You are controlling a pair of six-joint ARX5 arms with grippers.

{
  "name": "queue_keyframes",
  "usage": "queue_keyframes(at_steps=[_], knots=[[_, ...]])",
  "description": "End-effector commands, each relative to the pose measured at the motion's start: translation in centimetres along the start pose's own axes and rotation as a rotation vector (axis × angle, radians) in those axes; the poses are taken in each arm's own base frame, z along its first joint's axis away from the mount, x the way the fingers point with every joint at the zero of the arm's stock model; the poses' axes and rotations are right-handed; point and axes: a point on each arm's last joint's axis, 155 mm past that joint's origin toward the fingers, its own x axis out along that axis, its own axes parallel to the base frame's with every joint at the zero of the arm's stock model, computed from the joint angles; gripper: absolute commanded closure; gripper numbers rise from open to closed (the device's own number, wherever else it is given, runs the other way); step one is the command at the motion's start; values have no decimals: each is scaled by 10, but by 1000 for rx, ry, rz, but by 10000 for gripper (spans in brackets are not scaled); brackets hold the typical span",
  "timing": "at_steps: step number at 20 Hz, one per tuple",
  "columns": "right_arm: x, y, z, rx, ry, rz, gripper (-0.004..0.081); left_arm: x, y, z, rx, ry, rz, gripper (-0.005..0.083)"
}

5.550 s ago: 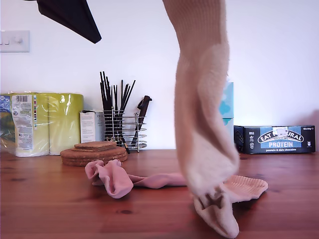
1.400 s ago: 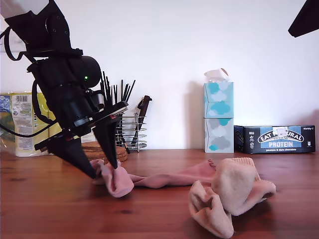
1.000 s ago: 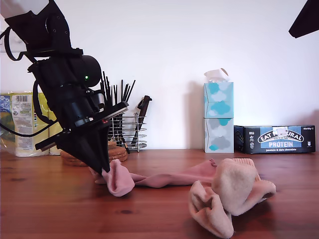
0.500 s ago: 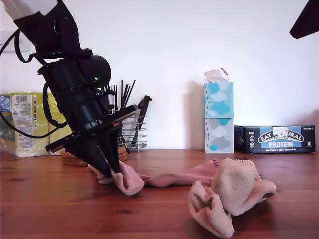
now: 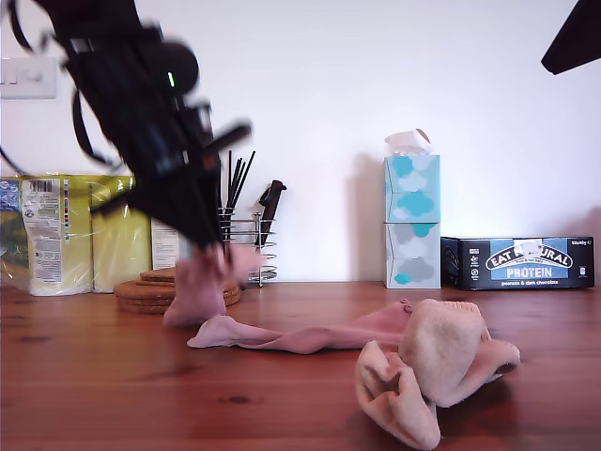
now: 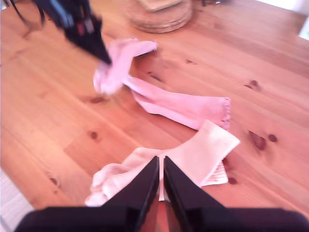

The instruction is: Pair up the socks based on colour and pattern, by placing each sock on top of its pair

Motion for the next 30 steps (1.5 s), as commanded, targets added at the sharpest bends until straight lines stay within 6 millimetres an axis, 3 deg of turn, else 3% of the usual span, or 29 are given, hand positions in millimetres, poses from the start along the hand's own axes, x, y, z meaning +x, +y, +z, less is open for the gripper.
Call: queue_keyframes(at_steps=[1, 6, 12, 17, 20, 21, 23, 26, 30], knots=[[1, 3, -2, -3, 5, 13, 783, -12, -2, -3, 23, 3, 2, 795], [1, 4, -2, -4, 4, 14, 783, -22, -7, -67, 66, 235, 33, 795], [1, 4, -1, -5, 0, 14, 783, 3, -7, -117, 91, 362, 40, 789], [2, 5, 2, -10, -10, 17, 783, 14, 1, -148, 86, 433, 53, 609], [2, 8, 2, -17, -13, 26, 783, 15, 1, -151, 87, 444, 54, 370], [2, 8, 3, -19, -15, 28, 783, 14, 1, -153, 89, 450, 55, 342], [2, 9, 2, -17, -11, 30, 783, 16, 2, -150, 135, 437, 56, 351], [1, 11, -1, -14, 0, 43, 783, 22, 0, -118, 283, 319, 44, 438], [1, 13, -3, -13, 7, 51, 783, 28, -17, -79, 732, 181, 24, 438]])
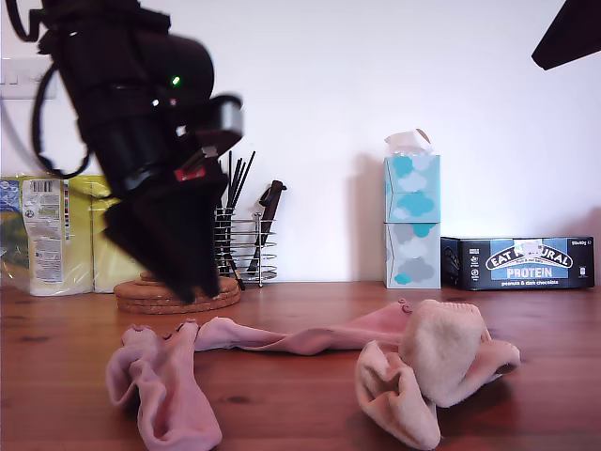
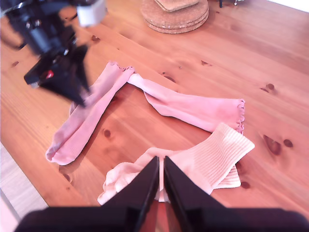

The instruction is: Pair up the socks based on colour and pattern, by placing each sock on top of its pair

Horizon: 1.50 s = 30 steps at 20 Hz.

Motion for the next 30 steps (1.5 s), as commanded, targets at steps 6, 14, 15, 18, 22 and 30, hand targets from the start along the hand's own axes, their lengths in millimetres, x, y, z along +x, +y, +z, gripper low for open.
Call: queue_keyframes(at_steps=[6, 14, 15, 18, 22, 30], knots=[[1, 2, -3, 0, 7, 9, 783, 6, 35, 40, 503, -105, 171, 321], [1, 2, -2, -2, 2, 8, 783, 30, 84, 40, 475, -113, 224, 289], [1, 2, -2, -1, 3, 8, 783, 33, 87, 41, 472, -122, 221, 289], [1, 2, 0, -3, -5, 7, 783, 44, 92, 35, 455, -107, 199, 292], [1, 1, 4, -7, -20, 5, 783, 55, 91, 29, 442, -102, 158, 361], [1, 1, 4, -7, -20, 5, 783, 57, 95, 36, 452, -135, 164, 535]])
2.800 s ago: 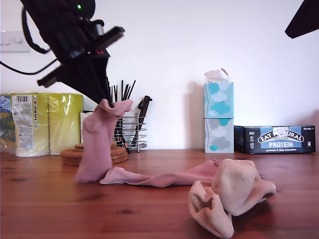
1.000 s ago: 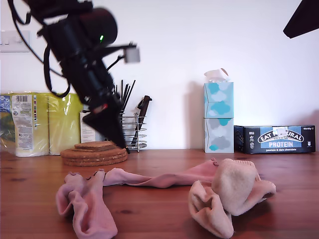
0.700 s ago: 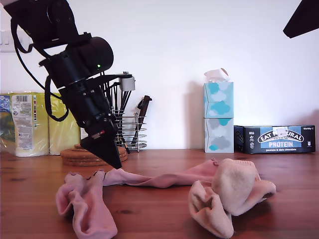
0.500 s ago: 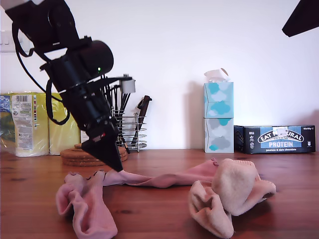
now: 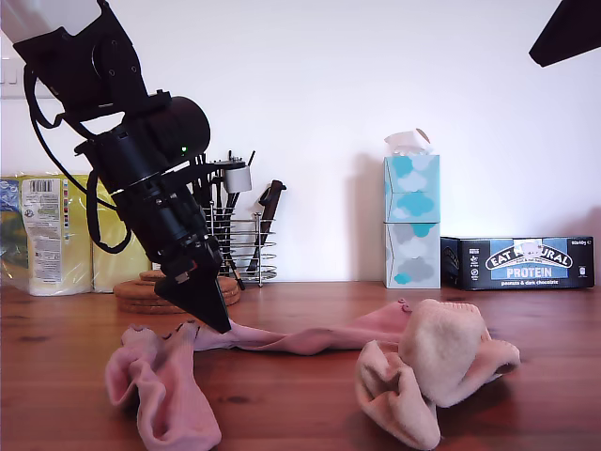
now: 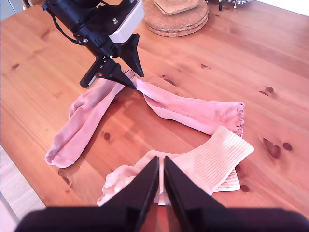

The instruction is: Pair up the socks based on colour and pattern, by placing each sock on top of its pair

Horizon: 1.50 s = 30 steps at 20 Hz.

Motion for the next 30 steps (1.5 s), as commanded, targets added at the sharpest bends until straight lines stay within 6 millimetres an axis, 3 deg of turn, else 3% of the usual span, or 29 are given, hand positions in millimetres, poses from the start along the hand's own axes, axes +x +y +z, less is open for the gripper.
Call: queue_keyframes(at_steps=[1, 4, 8, 9, 12, 15, 21, 30], knots=[[1, 1, 0, -3, -4, 5, 783, 14, -7, -12, -10, 21, -34, 532], [1, 1, 0, -3, -3, 5, 783, 19, -13, -14, -17, 17, -65, 399], [1, 1, 0, -3, -5, 5, 783, 29, -14, -21, -22, 35, -69, 401], [1, 1, 0, -3, -4, 5, 783, 29, -13, -22, -21, 39, -64, 437], [1, 1, 0, -3, -5, 5, 783, 28, -8, -18, -15, 37, -47, 774], [1, 1, 0, -4, -5, 5, 783, 22, 1, -8, -3, 54, -15, 794], [1, 1, 0, -11, -6, 5, 783, -27, 22, 34, -184, 99, 26, 794], [1, 1, 2, -12, -13, 6, 783, -114, 0, 21, -719, 385, 16, 794]])
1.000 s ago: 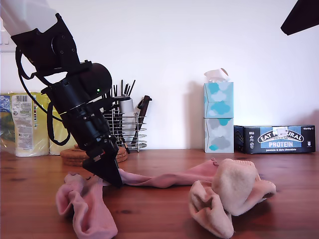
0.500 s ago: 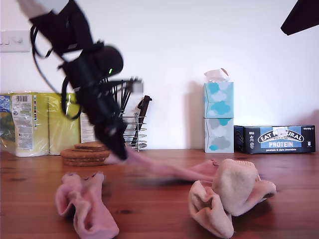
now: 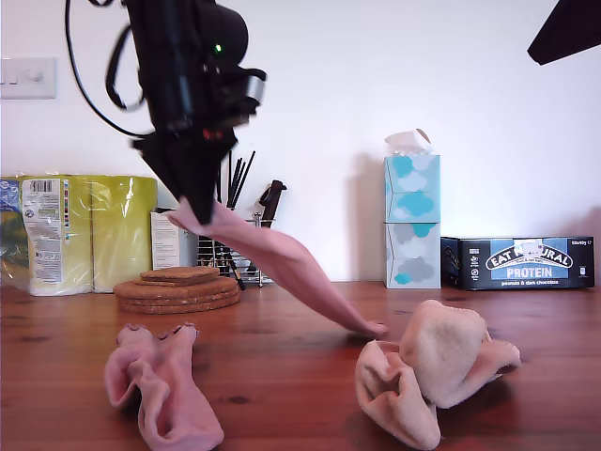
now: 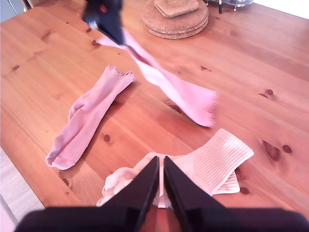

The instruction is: Pair up the socks based on colour and pattern, by placing each sock on top of its pair

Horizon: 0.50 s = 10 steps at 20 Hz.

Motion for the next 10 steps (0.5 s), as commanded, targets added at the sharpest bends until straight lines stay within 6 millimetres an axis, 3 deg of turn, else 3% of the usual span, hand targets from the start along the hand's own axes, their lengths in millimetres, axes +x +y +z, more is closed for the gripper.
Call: queue_keyframes(at_steps=[1, 7, 10], knots=[[1, 2, 0, -6, -6, 8, 783, -10, -2, -11, -98, 44, -3, 794], [1, 5, -2, 16, 1, 20, 783, -44, -3, -10, -232, -40, 33, 794], [-4, 23, -15, 40, 49, 97, 783, -66, -10, -11, -219, -97, 36, 794]])
